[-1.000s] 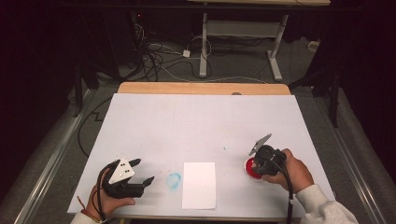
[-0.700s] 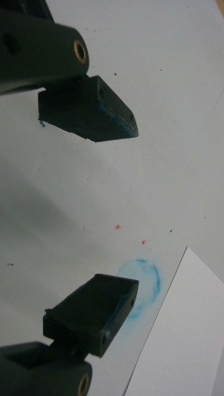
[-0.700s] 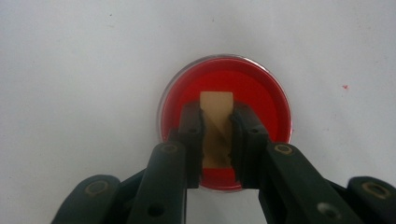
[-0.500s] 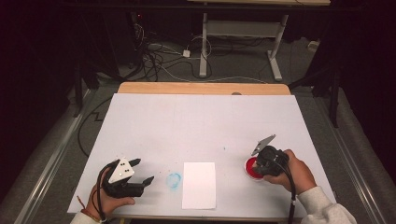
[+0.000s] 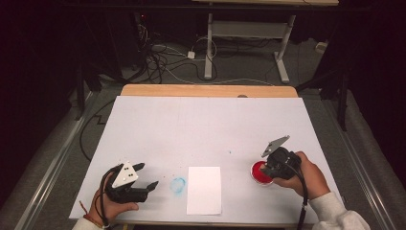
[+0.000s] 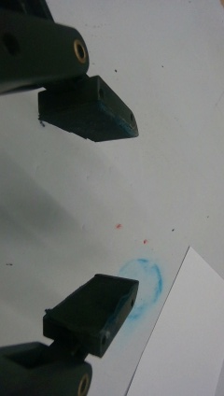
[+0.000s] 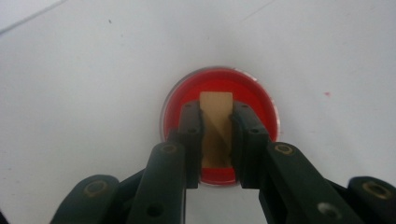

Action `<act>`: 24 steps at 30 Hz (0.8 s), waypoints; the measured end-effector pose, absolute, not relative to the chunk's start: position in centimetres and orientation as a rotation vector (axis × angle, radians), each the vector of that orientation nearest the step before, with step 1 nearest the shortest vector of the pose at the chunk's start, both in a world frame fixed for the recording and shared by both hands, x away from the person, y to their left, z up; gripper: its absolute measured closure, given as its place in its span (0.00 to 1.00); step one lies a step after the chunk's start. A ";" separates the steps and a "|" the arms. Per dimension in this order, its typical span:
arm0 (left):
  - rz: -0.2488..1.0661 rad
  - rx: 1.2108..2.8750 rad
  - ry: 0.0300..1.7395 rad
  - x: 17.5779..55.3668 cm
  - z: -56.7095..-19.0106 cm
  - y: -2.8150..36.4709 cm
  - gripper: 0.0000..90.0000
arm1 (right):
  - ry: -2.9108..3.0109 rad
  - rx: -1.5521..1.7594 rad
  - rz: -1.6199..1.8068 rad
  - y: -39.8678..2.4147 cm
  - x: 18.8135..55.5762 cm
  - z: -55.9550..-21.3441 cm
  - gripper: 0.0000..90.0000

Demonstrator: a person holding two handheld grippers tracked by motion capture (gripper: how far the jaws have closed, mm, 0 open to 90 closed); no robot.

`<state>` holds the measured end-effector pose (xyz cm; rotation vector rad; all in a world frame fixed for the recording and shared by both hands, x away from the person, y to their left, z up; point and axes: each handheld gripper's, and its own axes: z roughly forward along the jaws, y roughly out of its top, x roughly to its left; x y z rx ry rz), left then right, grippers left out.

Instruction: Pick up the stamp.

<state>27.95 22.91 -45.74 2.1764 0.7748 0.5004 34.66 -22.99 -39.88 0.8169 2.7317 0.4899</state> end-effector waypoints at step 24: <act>0.485 2.164 0.798 28.1 -46.0 23.5 0.24 | 2.786 0.841 0.352 -22.5 36.2 -42.0 0.85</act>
